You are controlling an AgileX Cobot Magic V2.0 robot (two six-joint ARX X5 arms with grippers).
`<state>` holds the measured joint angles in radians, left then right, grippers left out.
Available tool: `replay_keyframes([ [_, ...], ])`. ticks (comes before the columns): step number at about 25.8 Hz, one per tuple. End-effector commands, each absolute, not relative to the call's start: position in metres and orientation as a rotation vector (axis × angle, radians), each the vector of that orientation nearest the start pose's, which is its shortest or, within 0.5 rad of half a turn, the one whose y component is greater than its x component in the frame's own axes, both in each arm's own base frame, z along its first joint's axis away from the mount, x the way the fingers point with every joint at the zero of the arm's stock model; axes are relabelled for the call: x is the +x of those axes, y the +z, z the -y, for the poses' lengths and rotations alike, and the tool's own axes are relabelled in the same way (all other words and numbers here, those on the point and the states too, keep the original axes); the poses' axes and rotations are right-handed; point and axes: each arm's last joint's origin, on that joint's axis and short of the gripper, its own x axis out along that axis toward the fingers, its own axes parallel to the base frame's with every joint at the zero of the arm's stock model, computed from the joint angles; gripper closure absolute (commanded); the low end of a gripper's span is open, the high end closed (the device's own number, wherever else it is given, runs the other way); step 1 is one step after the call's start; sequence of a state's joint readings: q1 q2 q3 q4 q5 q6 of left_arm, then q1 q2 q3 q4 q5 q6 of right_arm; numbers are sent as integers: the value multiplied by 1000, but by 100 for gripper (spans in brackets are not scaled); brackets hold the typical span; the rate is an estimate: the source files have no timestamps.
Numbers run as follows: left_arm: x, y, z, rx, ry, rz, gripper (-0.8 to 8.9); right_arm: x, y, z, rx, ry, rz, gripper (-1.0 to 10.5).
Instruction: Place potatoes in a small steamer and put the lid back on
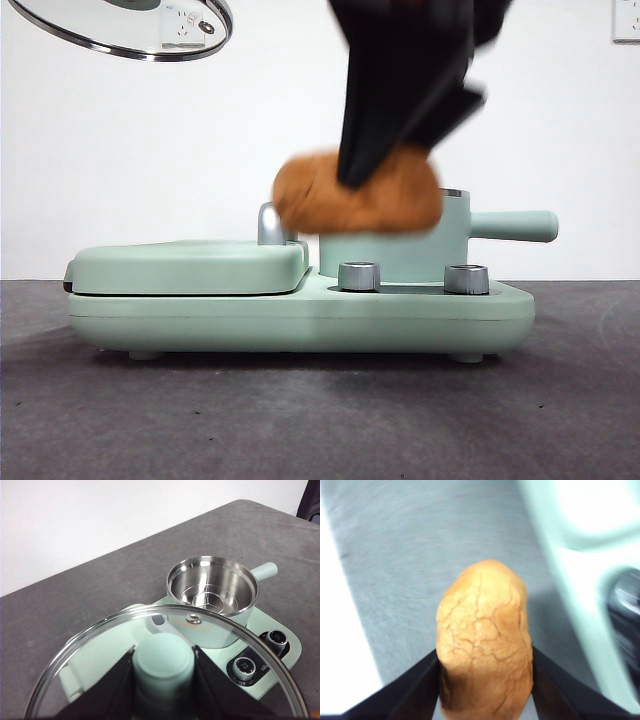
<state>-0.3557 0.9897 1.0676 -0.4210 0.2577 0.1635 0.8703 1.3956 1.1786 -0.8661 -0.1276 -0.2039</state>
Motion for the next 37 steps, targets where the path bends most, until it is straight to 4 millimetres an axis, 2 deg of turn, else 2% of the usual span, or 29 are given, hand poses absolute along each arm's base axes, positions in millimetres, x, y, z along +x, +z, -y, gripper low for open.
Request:
replay_keyframes([
  [1,189,380,79,171,-634,-235,804,177,319,-207,-478,876,-1011,743],
  [4,189,381,79,171,-634,-230,804,187,359,-194,-392,807,-968,743],
  [7,189,381,79,171,-634,-230,804,199,378,-182,-343,760,-922,743],
  [11,189,381,79,170,-634,-229,804,218,390,-169,-297,692,-887,743],
  [15,190,381,79,170,-634,-228,804,245,393,-158,-271,628,-880,743],
  [23,190,381,79,170,-634,-228,804,298,375,-153,-227,593,-895,743],
  [30,190,384,79,132,-627,-206,804,340,339,-159,-227,567,-916,742],
  [37,191,385,79,117,-625,-198,804,371,302,-169,-226,581,-933,743],
])
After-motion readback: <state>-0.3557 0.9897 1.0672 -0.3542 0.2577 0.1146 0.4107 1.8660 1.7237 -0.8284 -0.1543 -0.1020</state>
